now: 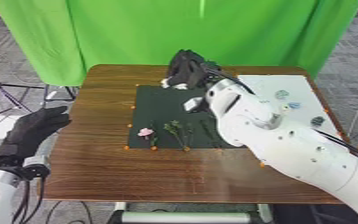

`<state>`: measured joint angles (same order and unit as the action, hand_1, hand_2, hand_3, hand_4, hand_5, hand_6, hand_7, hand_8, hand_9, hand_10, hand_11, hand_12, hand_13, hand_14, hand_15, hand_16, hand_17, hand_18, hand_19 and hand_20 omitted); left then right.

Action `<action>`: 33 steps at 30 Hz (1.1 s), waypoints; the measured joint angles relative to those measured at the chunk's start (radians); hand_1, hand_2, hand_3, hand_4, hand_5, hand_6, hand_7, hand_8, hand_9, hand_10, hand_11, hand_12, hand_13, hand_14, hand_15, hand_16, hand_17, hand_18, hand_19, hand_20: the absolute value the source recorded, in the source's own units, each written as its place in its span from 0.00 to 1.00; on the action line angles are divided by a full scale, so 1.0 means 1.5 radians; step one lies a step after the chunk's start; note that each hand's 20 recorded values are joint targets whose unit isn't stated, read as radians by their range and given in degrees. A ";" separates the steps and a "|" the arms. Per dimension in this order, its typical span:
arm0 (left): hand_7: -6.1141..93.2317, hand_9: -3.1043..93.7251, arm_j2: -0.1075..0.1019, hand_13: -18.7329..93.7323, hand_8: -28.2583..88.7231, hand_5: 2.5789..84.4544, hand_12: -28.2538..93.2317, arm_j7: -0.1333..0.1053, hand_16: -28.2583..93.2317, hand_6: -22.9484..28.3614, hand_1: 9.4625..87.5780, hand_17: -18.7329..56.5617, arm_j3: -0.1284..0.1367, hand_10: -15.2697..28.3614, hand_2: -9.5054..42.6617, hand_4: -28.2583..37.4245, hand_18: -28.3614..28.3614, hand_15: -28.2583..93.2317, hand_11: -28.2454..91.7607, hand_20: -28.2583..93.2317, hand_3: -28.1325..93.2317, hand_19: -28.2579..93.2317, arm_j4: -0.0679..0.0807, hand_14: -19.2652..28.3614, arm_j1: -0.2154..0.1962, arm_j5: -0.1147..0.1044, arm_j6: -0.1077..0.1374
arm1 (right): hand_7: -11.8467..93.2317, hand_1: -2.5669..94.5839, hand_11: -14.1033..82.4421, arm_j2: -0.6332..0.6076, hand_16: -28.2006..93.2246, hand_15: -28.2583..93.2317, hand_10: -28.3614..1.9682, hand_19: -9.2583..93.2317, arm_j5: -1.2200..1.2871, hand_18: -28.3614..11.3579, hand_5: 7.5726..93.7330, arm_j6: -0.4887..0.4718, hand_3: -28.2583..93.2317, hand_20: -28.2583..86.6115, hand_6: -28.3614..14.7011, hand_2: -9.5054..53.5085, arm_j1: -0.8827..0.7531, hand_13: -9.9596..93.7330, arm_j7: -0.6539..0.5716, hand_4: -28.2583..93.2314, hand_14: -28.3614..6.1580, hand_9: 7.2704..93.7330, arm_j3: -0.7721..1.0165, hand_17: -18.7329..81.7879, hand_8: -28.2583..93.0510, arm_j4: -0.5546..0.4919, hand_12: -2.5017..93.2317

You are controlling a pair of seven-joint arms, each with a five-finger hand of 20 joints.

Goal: Arrange flowers

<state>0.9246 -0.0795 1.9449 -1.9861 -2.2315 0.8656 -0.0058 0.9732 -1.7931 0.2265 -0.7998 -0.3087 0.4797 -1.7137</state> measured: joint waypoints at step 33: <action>0.19 0.49 -0.034 0.47 0.20 0.54 0.36 0.010 0.27 0.54 0.21 0.28 -0.054 0.66 0.10 0.16 0.77 0.40 0.42 0.38 0.74 0.31 0.030 0.79 0.076 0.001 -0.031 | 0.30 0.71 0.17 0.215 0.49 0.76 0.58 1.00 -0.059 0.39 0.88 -0.074 0.67 0.77 0.69 0.00 0.033 0.97 -0.042 0.09 0.79 0.87 -0.075 0.82 0.29 0.227 0.37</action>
<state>0.8730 -0.0649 1.8642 -1.9405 -2.1169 0.8677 -0.0523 1.2956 -1.8820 0.1153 -0.7498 -0.3722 0.3667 -1.3726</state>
